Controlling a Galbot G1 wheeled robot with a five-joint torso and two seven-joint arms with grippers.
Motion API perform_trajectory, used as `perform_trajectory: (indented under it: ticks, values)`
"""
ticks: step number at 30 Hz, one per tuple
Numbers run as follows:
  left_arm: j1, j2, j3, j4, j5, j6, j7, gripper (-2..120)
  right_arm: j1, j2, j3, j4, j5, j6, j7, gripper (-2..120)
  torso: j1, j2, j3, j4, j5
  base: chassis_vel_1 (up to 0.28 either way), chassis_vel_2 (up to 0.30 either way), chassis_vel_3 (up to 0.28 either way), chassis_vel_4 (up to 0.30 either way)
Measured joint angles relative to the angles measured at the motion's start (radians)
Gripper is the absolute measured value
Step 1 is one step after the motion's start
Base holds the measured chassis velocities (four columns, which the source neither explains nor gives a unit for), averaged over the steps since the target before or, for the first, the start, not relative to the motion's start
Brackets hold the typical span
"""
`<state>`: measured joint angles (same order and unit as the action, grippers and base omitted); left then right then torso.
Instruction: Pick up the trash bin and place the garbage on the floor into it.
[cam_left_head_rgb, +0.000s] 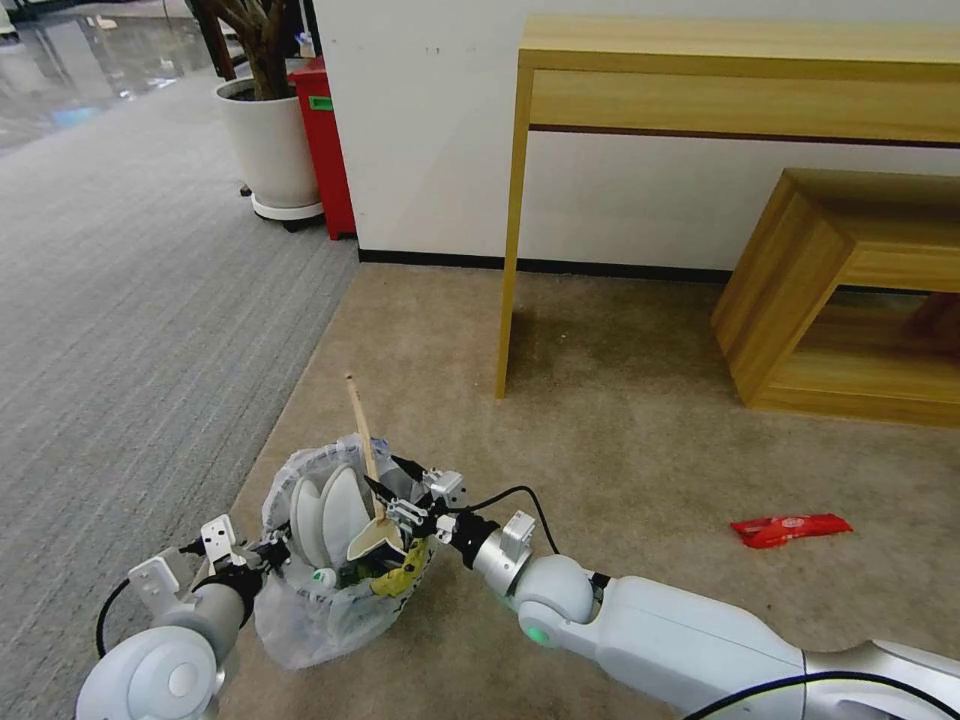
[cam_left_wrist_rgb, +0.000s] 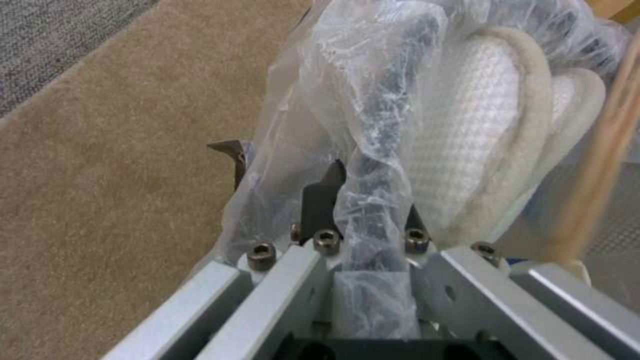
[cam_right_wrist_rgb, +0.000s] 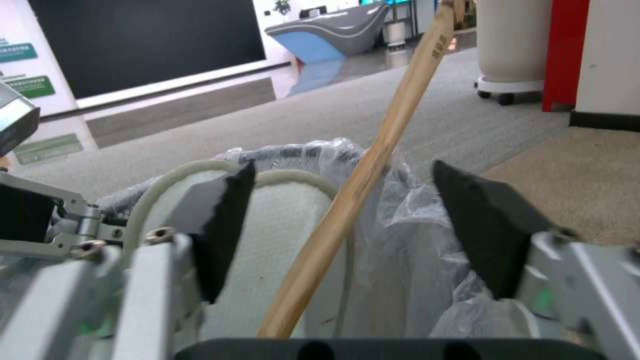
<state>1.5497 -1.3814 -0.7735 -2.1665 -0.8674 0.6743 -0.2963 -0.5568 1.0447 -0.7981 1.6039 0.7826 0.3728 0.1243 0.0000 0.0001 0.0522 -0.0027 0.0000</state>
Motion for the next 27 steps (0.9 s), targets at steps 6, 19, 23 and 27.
perform_trajectory:
  ticks: [6,19,23,27]
  values:
    - [-0.005,-0.001,0.000,0.002,-0.005,0.000,-0.002,1,0.000,-0.004,-0.001,-0.002,-0.007,0.001,-0.001,80,0.000,0.000,0.000,0.0000,0.0000,0.000,0.000,0.000,0.000]
    - [-0.023,-0.016,-0.002,0.009,-0.025,-0.001,-0.010,1,0.016,-0.029,0.021,0.023,-0.051,0.036,-0.077,78,0.000,0.000,0.000,0.0000,0.0001,0.000,0.000,0.000,0.000]
    - [-0.024,-0.023,0.002,0.015,-0.022,-0.002,-0.004,1,0.022,-0.038,0.056,0.017,-0.080,0.059,-0.100,78,0.000,0.000,0.000,0.0001,0.0000,0.000,0.000,0.000,0.000]
    - [-0.024,-0.027,0.007,0.015,-0.020,-0.002,-0.002,1,0.016,-0.041,0.091,0.026,-0.060,0.057,-0.094,79,0.000,0.000,0.000,0.0000,0.0001,0.000,0.000,0.000,0.000]
